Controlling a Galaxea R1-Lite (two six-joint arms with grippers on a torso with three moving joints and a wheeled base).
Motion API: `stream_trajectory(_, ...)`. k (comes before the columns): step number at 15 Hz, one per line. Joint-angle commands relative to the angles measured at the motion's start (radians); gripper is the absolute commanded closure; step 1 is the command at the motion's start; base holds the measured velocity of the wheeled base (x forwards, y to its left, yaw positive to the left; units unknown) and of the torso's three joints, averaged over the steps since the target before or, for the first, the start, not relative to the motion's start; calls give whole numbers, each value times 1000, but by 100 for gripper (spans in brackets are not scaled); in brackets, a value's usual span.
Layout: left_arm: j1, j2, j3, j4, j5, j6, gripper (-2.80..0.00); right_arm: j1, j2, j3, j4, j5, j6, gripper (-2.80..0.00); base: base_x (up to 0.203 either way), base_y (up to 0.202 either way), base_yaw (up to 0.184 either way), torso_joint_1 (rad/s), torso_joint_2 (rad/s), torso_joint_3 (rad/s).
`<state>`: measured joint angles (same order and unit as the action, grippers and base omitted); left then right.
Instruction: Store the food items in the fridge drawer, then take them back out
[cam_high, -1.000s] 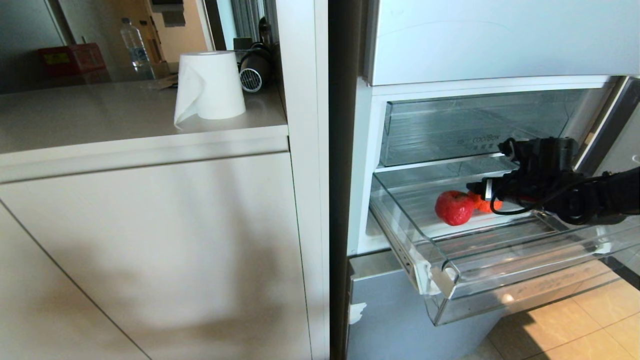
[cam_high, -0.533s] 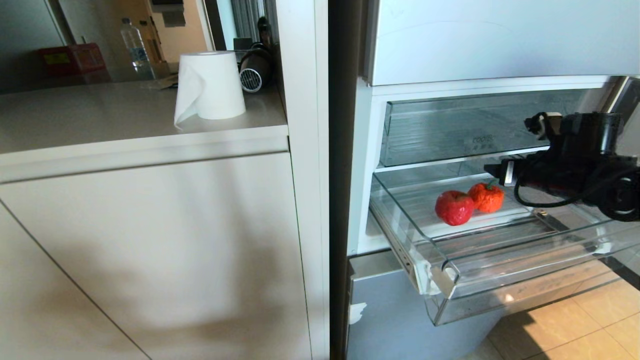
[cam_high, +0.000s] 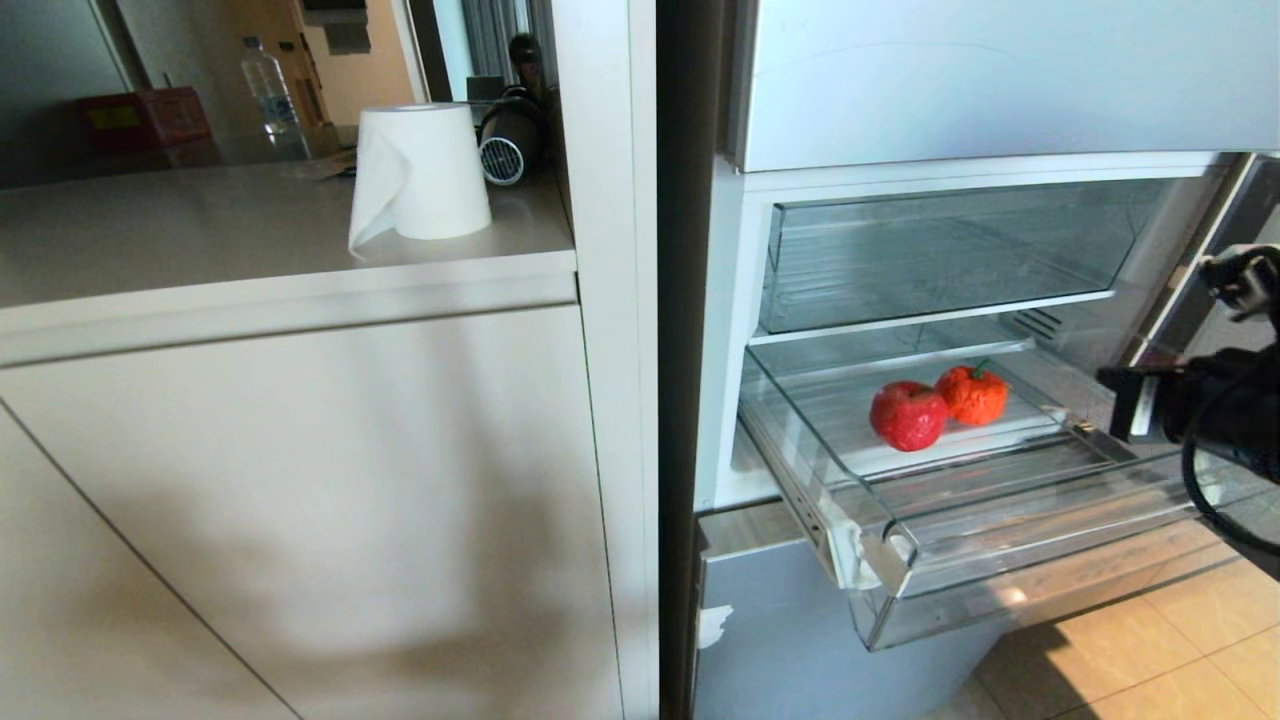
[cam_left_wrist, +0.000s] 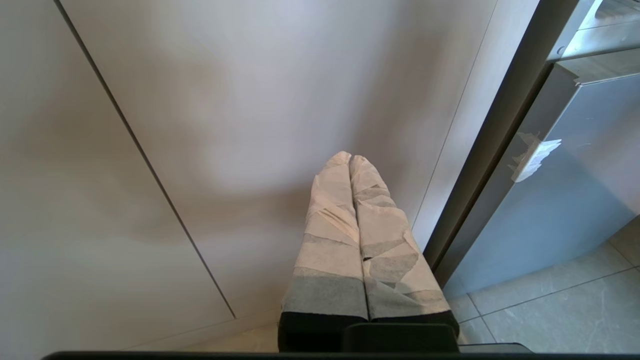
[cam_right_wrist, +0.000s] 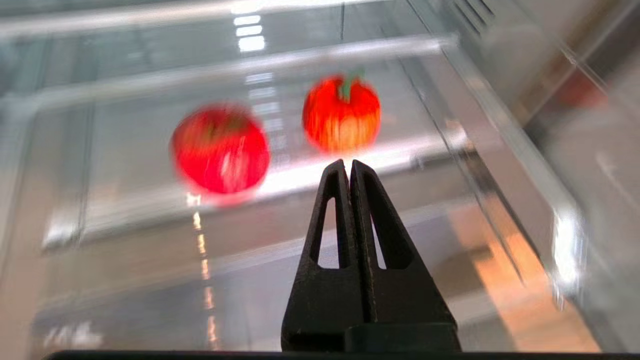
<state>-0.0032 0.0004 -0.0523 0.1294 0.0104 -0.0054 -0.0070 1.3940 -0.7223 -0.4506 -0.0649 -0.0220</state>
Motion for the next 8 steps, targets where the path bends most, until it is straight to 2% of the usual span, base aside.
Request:
stream_trajectory(1,0,0,0,1,0,-1,0,0,-216,119,-3,-1,8,0,0,0,0,0,0,0)
stream_trajectory(3,0,0,0,1,0,-1,0,-20,-395,235,3,-5,54,0,0,0,0,0,0,0)
stream_trajectory(4,0,0,0,1,0,-1,0,-73,-473,294,18,-7,80,0,0,0,0,0,0,0)
stream_trajectory(6,0,0,0,1,0,-1,0,-288,-540,359,64,10,110,0,0,0,0,0,0,0)
stream_trajectory(8,0,0,0,1,0,-1,0,-482,-537,402,97,68,127,0,0,0,0,0,0,0)
